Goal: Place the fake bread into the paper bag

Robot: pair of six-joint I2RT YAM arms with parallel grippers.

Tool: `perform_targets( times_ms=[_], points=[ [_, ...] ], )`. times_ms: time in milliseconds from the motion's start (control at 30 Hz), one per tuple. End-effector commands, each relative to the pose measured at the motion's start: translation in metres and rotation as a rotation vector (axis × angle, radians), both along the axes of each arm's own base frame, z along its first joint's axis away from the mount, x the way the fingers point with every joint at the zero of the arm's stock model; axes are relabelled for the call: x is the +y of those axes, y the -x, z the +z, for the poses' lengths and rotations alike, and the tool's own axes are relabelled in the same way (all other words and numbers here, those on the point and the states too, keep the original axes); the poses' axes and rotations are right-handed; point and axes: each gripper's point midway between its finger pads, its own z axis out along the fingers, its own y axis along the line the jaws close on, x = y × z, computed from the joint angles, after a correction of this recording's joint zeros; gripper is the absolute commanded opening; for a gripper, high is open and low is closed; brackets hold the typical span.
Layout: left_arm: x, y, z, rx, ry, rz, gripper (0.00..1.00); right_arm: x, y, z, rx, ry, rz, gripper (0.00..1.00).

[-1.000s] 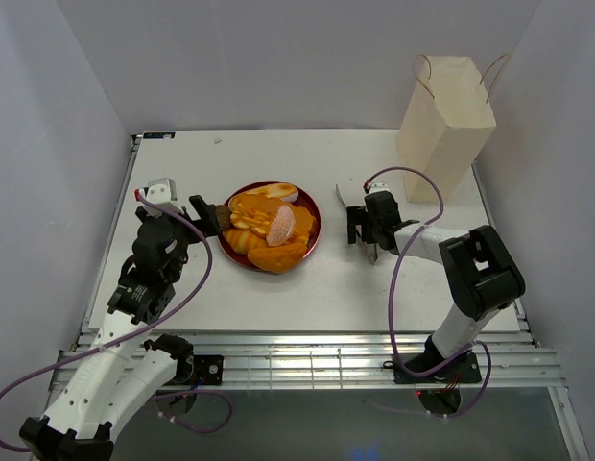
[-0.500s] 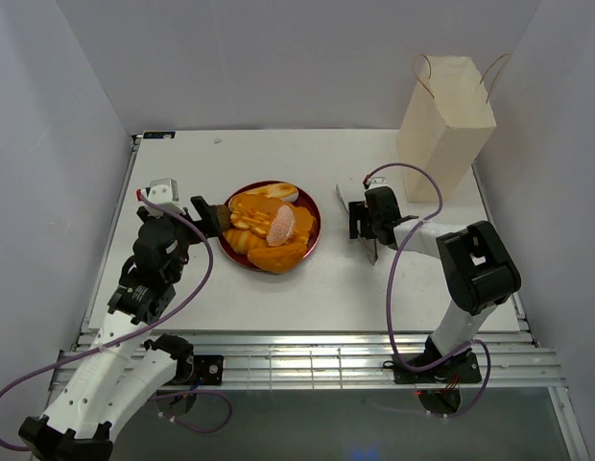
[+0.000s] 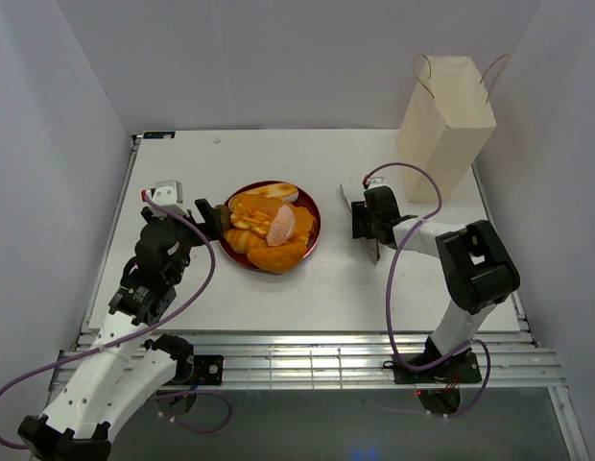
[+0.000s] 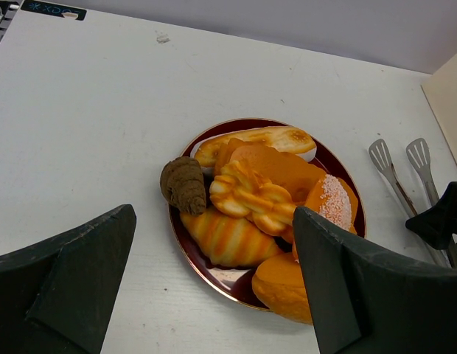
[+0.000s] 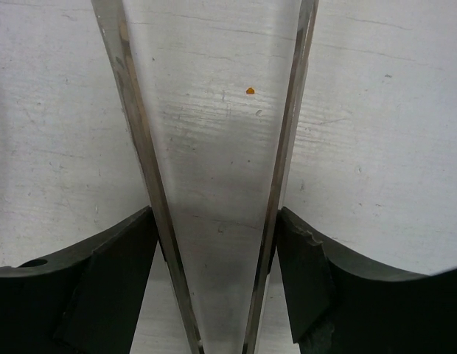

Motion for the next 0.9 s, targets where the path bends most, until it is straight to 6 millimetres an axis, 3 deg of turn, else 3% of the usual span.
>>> perform_targets(
  times_ms=[0, 200, 433, 667, 867],
  points=[
    [-0.005, 0.001, 0.003, -0.019, 0.0, -0.028, 0.98, -0.001, -0.003, -0.005, 0.013, 0.021, -0.007, 0.68],
    [-0.006, 0.001, 0.003, -0.019, -0.003, -0.035, 0.98, 0.0, -0.002, 0.002, 0.011, 0.038, -0.01, 0.65],
    [-0.007, 0.003, 0.005, -0.027, -0.003, -0.039, 0.98, 0.0, -0.005, 0.036, -0.041, 0.028, -0.019, 0.65],
    [-0.006, 0.002, 0.002, -0.024, -0.006, -0.03, 0.98, -0.015, 0.005, 0.047, -0.025, 0.055, -0.093, 0.63],
    [-0.008, 0.0, -0.002, -0.009, -0.017, -0.033, 0.98, -0.011, 0.014, 0.052, -0.02, 0.006, -0.089, 0.63]
  ],
)
